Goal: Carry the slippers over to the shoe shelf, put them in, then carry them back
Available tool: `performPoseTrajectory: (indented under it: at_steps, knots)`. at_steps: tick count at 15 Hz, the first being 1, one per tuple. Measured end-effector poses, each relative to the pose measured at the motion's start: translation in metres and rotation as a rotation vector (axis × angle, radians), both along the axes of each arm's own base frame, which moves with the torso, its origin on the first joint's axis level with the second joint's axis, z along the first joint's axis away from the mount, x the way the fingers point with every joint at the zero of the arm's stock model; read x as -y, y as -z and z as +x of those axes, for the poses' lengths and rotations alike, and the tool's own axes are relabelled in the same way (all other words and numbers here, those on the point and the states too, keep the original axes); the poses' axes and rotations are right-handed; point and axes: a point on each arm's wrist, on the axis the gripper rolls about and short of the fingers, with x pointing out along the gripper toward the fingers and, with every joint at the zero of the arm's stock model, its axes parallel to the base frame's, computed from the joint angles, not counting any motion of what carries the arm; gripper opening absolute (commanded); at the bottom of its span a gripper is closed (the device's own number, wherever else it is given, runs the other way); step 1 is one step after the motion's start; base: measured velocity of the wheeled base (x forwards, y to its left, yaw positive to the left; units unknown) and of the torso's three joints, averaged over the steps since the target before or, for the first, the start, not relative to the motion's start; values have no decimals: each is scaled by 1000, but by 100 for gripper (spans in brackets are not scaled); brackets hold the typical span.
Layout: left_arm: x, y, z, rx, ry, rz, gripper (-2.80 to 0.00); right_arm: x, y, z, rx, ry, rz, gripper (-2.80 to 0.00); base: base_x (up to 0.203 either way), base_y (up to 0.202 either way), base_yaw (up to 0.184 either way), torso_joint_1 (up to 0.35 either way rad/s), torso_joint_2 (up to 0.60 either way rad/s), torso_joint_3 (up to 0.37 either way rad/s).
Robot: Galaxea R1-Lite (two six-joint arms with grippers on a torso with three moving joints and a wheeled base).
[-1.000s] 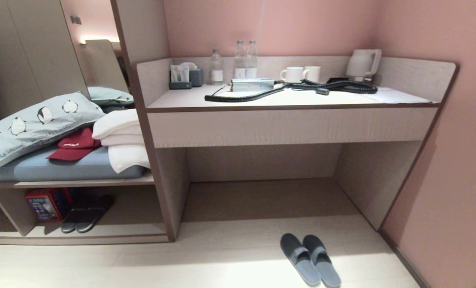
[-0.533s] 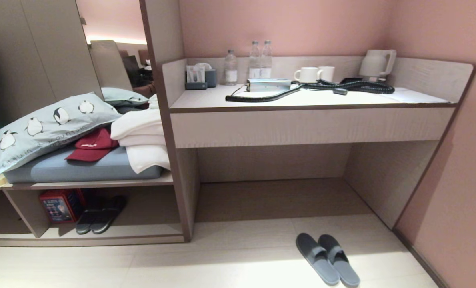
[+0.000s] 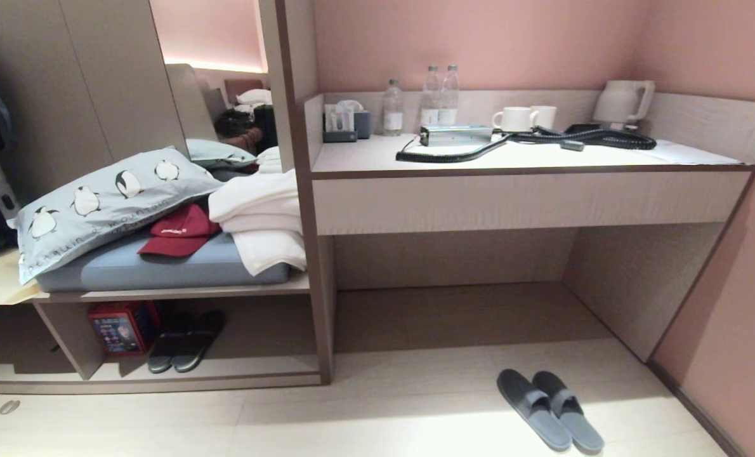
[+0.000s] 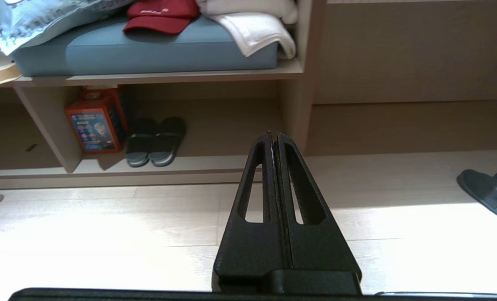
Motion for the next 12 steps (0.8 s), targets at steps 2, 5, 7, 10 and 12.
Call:
performPoseTrajectory:
  at_steps: [2,5,7,10,12]
  knots:
    - [0,0,0,0,0,0,-280,0,0,0,0,0,0,-280,0,195,2,2,3,2]
    - [0,0,0,0,0,0,-280,0,0,0,0,0,0,-280,0,194,-2,5,6,3]
    - [0,0,0,0,0,0,-280,0,0,0,0,0,0,-280,0,198,-2,0,6,5]
    - [0,0,0,0,1,2,-280,0,0,0,0,0,0,-280,0,120,-4,4,1,3]
    - [0,0,0,1,0,5,-280,0,0,0,0,-1,0,-280,0,0,0,0,0,0]
